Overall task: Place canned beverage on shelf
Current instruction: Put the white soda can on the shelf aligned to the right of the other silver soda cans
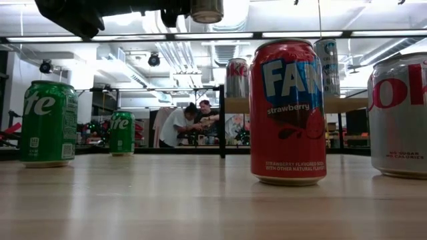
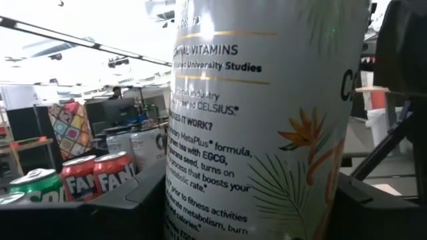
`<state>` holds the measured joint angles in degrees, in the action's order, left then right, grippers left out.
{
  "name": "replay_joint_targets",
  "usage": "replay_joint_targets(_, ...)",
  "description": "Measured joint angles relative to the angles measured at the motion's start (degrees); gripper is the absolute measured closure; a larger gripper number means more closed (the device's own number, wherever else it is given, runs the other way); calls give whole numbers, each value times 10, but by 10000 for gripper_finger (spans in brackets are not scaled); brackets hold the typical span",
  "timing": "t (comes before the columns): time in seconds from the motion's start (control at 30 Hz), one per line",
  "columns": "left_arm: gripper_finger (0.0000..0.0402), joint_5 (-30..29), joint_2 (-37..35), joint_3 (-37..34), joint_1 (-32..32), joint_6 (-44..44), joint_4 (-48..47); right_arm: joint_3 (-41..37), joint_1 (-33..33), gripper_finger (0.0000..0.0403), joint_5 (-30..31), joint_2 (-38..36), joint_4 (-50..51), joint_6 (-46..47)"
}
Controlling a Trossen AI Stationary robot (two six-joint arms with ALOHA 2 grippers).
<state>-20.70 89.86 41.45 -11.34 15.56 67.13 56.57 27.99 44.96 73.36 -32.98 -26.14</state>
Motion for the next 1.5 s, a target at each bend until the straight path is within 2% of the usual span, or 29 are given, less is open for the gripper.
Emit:
replay_joint_targets(0.23, 169, -21, 0, 20, 2, 0, -8, 56, -27, 39, -5, 50, 26, -5)
replay_joint_targets(0.63, 169, -24, 1, 27, 4, 6, -22, 171, -85, 41, -15, 146, 35, 8)
replay_joint_targets(0.73, 169, -24, 1, 27, 4, 5, -20, 202, -95, 66, -15, 163, 68, 26)
replay_joint_targets(0.83, 169, -24, 1, 27, 3, 4, -22, 222, -100, 124, -11, 176, 92, 49)
replay_joint_targets(0.9, 169, -23, 1, 27, 3, 2, -22, 227, -101, 173, -13, 177, 99, 60)
replay_joint_targets(0.97, 158, -24, 1, 27, 3, -7, -24, 227, -101, 175, -11, 175, 105, 71)
replay_joint_targets(1.13, 69, -29, 0, 27, 3, -16, -26, 224, -101, 175, -4, 146, 166, 96)
replay_joint_targets(1.2, 49, -30, 0, 27, 3, -15, -26, 224, -100, 175, 1, 131, 198, 120)
replay_joint_targets(1.4, 38, -32, 0, 27, 3, -16, -29, 224, -100, 175, 6, 75, 306, 165)
replay_joint_targets(1.5, 37, -36, 0, 27, 3, -16, -33, 224, -100, 175, 31, 34, 366, 188)
